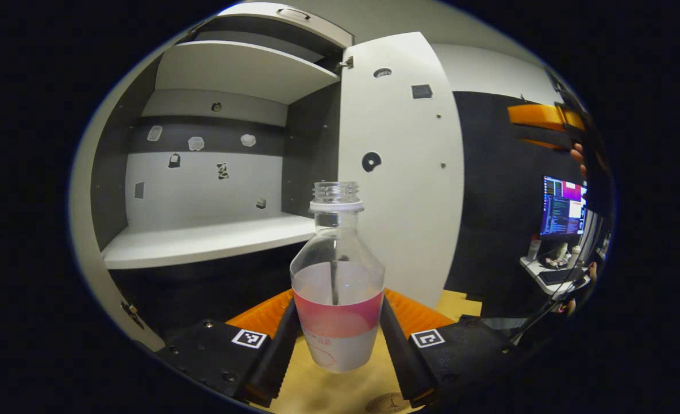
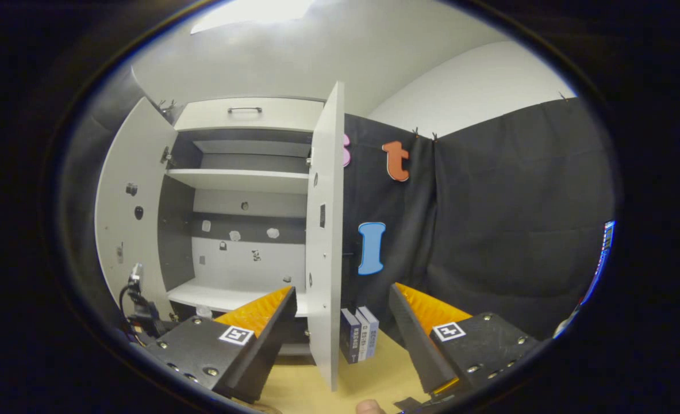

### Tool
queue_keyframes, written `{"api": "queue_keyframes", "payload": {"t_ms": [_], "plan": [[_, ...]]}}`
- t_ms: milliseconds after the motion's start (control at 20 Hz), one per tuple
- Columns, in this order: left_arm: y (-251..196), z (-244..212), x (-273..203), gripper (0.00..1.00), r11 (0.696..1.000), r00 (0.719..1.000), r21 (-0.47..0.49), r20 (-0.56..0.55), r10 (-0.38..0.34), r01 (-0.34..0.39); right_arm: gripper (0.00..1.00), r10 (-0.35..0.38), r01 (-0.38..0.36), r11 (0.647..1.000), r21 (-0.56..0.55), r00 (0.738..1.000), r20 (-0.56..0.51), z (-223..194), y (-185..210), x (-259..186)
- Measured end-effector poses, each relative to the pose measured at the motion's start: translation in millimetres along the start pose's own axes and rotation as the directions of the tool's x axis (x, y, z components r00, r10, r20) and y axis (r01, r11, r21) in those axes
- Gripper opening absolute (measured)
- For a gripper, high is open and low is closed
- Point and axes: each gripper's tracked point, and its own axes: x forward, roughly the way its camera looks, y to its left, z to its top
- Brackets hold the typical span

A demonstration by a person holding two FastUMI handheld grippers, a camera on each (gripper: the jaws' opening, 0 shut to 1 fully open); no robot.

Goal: Grasp the bottle in the cabinet with the left hand and place it on the coaster, then close the right door with the right hand and the left door with the left hand.

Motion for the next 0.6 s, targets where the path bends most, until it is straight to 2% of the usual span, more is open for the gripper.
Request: {"api": "queue_keyframes", "payload": {"t_ms": [200, 250, 300, 350, 400, 600], "plan": [[-40.6, -45.3, -13.7, 0.76, 0.993, 0.994, -0.041, -0.002, -0.113, 0.113, 0.98, -0.017, 0.017, 1.0, 0.005, 1.0, -0.001, 0.3, 1.4, -4.8], [-49.0, -53.4, -17.3, 0.76, 0.988, 0.99, -0.057, 0.011, -0.14, 0.14, 0.94, -0.022, 0.022, 1.0, 0.007, 1.0, -0.004, 0.0, 1.2, -5.8], [-53.3, -62.1, -20.6, 0.77, 0.986, 0.988, -0.063, 0.022, -0.152, 0.153, 0.98, -0.027, 0.027, 1.0, 0.008, 1.0, -0.009, -0.7, 0.2, -7.3], [-55.4, -73.1, -21.9, 0.76, 0.986, 0.988, -0.066, 0.02, -0.155, 0.156, 0.94, -0.031, 0.031, 0.999, 0.008, 0.999, -0.013, -1.1, -0.5, -8.9], [-56.8, -85.9, -22.9, 0.76, 0.986, 0.989, -0.071, 0.01, -0.151, 0.151, 0.98, -0.036, 0.036, 0.999, 0.007, 0.999, -0.018, -2.1, -1.8, -9.5], [-64.2, -133.4, -22.8, 0.77, 0.981, 0.985, -0.119, -0.069, -0.161, 0.152, 0.98, -0.052, 0.052, 0.999, -0.013, 0.998, -0.044, -6.9, -5.6, -16.0]]}}
